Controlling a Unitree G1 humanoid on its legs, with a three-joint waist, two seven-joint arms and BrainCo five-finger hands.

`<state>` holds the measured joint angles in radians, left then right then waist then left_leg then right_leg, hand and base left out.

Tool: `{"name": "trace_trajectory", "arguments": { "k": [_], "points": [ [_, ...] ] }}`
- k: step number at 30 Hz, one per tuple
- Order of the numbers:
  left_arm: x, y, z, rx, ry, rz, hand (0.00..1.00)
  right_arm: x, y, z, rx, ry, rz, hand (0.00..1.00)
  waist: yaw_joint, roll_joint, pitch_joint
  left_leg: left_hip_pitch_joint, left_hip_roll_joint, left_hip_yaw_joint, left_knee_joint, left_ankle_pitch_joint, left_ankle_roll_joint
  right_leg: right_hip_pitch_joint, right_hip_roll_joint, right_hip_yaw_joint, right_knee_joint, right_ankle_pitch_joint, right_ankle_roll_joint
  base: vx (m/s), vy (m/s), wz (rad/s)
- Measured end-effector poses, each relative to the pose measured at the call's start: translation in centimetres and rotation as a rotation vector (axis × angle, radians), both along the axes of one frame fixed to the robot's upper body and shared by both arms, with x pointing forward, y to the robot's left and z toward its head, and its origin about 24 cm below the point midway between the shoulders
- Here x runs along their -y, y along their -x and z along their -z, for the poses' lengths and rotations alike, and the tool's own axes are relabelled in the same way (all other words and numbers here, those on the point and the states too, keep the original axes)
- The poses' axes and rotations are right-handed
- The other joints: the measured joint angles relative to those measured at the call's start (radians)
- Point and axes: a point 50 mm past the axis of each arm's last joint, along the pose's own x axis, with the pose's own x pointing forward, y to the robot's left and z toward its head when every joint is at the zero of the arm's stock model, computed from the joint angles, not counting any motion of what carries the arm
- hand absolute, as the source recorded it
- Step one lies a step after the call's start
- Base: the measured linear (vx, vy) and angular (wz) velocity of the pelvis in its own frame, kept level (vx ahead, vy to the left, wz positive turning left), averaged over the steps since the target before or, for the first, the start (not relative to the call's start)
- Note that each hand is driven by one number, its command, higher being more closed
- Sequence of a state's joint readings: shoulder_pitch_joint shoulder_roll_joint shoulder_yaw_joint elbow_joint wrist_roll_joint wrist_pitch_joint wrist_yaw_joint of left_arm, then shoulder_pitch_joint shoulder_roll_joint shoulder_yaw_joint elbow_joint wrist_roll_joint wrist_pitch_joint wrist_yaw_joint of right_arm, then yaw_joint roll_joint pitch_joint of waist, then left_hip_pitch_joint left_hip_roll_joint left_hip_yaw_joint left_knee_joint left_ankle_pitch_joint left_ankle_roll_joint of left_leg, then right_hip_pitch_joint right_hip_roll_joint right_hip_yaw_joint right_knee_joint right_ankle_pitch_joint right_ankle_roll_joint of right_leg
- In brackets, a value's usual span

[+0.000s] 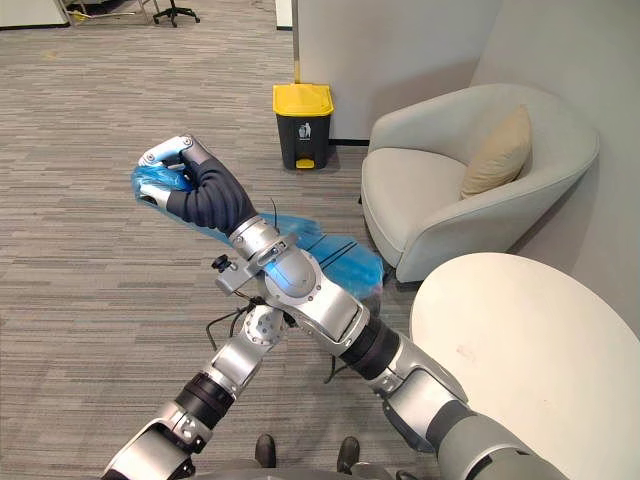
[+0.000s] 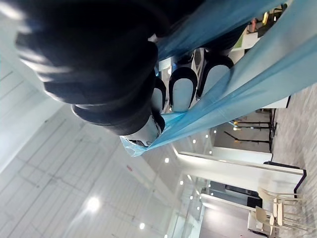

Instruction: Gather rubbish on tea table into small bin, then transfer packed bag to large trash can.

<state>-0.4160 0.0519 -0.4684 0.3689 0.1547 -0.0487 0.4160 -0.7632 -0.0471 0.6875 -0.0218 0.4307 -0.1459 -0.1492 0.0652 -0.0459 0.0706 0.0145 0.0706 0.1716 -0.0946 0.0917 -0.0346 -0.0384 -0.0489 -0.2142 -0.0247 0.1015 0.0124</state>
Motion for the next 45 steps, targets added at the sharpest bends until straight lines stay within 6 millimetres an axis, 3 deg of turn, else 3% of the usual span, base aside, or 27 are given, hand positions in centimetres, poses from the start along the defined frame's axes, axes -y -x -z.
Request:
{"name": "trace_trajectory", "arguments": {
  "k": [3, 4, 11, 14, 17, 25, 30, 33, 37, 40, 44, 45],
  "points": [
    [-0.2, 0.0, 0.3, -0.028, 0.030, -0.005, 1.00, -0.1, 0.0, -0.3, 0.017, 0.008, -0.002, 1.00, -0.007, -0.004, -0.002, -0.001, -0.001, 0.001, 0.000, 0.001, 0.001, -0.001, 0.000, 0.001, -0.002, 0.000, 0.000, 0.00, 0.000, 0.00],
    [-0.2, -0.1, 0.3, -0.035, 0.044, -0.007, 1.00, -0.2, 0.0, -0.3, 0.025, 0.014, 0.001, 0.00, -0.011, -0.004, -0.002, -0.001, -0.001, 0.001, 0.000, 0.001, 0.001, -0.001, 0.000, 0.001, -0.002, 0.000, 0.000, 0.00, 0.000, 0.00],
    [-1.6, 0.3, 0.7, -0.069, 0.116, -0.050, 1.00, 0.7, -0.4, 1.3, 0.084, 0.112, 0.076, 0.00, -0.026, -0.005, -0.003, 0.000, 0.000, 0.006, -0.001, 0.000, 0.001, -0.001, 0.001, 0.008, -0.005, 0.000, 0.001, 0.00, 0.000, -0.02],
    [-3.2, 1.1, 1.2, -0.084, 0.161, -0.105, 1.00, 2.9, -1.2, 3.8, 0.032, 0.156, 0.193, 0.00, -0.026, -0.005, -0.003, 0.001, -0.001, 0.010, -0.008, 0.000, 0.002, -0.001, 0.002, 0.010, -0.008, -0.005, 0.008, 0.00, 0.000, -0.04],
    [-6.0, 2.4, 1.9, -0.098, 0.216, -0.215, 1.00, 6.6, -1.9, 6.2, 0.027, 0.236, 0.381, 0.00, -0.026, -0.005, -0.003, 0.003, -0.002, 0.020, -0.008, 0.000, 0.003, -0.001, 0.002, 0.019, -0.013, -0.005, 0.008, 0.00, 0.004, -0.09],
    [-11.8, 6.1, 5.2, -0.202, 0.246, -0.418, 1.00, 13.7, -0.4, 7.2, 0.203, 0.426, 0.707, 0.00, -0.026, -0.005, -0.008, 0.018, -0.006, 0.021, -0.009, -0.002, 0.004, 0.017, 0.002, 0.020, -0.021, -0.008, 0.011, 0.00, 0.002, 0.00],
    [-15.1, 9.1, 7.5, -0.297, 0.224, -0.524, 1.00, 17.6, 1.2, 9.9, 0.182, 0.587, 0.825, 0.00, -0.025, -0.004, -0.011, 0.014, -0.005, 0.017, -0.009, -0.005, 0.001, 0.019, 0.001, 0.020, -0.031, -0.009, 0.013, 0.00, 0.004, 0.03],
    [-16.7, 11.5, 9.4, -0.387, 0.207, -0.583, 1.00, 19.9, 2.4, 13.2, 0.022, 0.668, 0.865, 0.00, -0.026, 0.001, -0.013, -0.006, -0.006, 0.005, -0.009, -0.007, 0.001, 0.014, 0.000, 0.017, -0.034, -0.011, 0.013, -0.01, 0.013, 0.12],
    [-18.2, 14.9, 13.2, -0.581, 0.184, -0.642, 1.00, 24.1, 4.7, 20.6, -0.372, 0.803, 0.862, 0.00, -0.026, 0.015, -0.024, -0.069, -0.016, -0.040, -0.008, -0.009, 0.004, -0.027, -0.009, -0.013, -0.034, -0.016, 0.015, 0.01, 0.028, 0.28],
    [-19.2, 16.8, 14.7, -0.670, 0.200, -0.681, 1.00, 26.6, 7.0, 24.8, -0.607, 0.880, 0.892, 0.00, -0.027, 0.027, -0.011, -0.131, -0.023, -0.110, -0.002, 0.006, -0.001, -0.060, -0.018, -0.083, -0.022, -0.023, 0.018, 0.03, 0.030, 0.61],
    [-20.1, 16.3, 14.8, -0.672, 0.219, -0.676, 1.00, 28.6, 9.1, 28.3, -0.842, 0.895, 0.933, 0.00, -0.027, 0.055, 0.034, -0.237, -0.039, -0.194, 0.062, 0.003, 0.001, -0.088, -0.043, -0.234, 0.046, -0.079, 0.016, -0.01, 0.006, 1.17],
    [-20.3, 16.0, 14.6, -0.666, 0.215, -0.673, 1.00, 29.0, 9.4, 28.8, -0.884, 0.890, 0.950, 0.00, -0.027, 0.059, 0.039, -0.258, -0.032, -0.149, 0.066, -0.016, 0.031, -0.089, -0.057, -0.285, 0.047, -0.086, 0.017, 0.06, 0.029, 1.20]
  ]
}}
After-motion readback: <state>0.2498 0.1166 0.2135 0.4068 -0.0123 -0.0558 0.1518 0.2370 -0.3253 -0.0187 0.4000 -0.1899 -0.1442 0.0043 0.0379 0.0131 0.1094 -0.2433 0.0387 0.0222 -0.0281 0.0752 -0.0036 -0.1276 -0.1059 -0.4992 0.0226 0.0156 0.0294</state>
